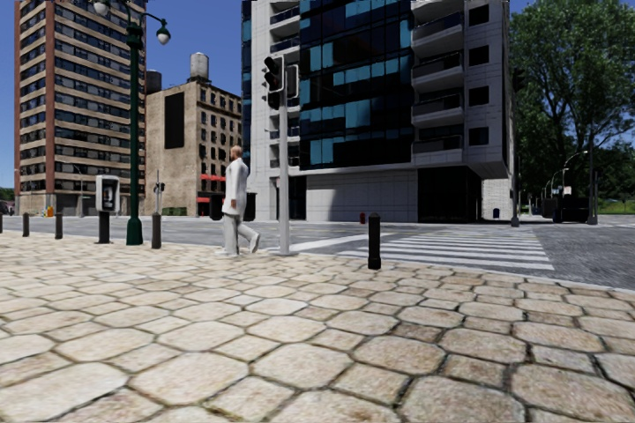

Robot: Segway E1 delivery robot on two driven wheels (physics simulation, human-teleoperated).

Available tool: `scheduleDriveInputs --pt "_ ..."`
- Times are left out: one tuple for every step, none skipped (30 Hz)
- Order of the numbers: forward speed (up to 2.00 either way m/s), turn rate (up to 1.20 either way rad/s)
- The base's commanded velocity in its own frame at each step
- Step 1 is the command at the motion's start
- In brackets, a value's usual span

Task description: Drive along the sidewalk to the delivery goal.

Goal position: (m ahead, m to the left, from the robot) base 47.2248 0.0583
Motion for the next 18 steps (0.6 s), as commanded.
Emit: scheduleDriveInputs --pt "1.74 -0.61" --pt "1.76 -0.61" --pt "1.76 -0.61" --pt "1.76 -0.61" --pt "1.78 -0.61" --pt "1.78 -0.61" --pt "1.78 -0.61" --pt "1.79 -0.61" --pt "1.79 -0.61" --pt "1.79 -0.61" --pt "1.79 -0.61" --pt "1.79 -0.61" --pt "1.79 -0.61" --pt "1.79 -0.61" --pt "1.79 -0.61" --pt "1.79 -0.61" --pt "1.79 -0.61" --pt "1.79 -0.57"
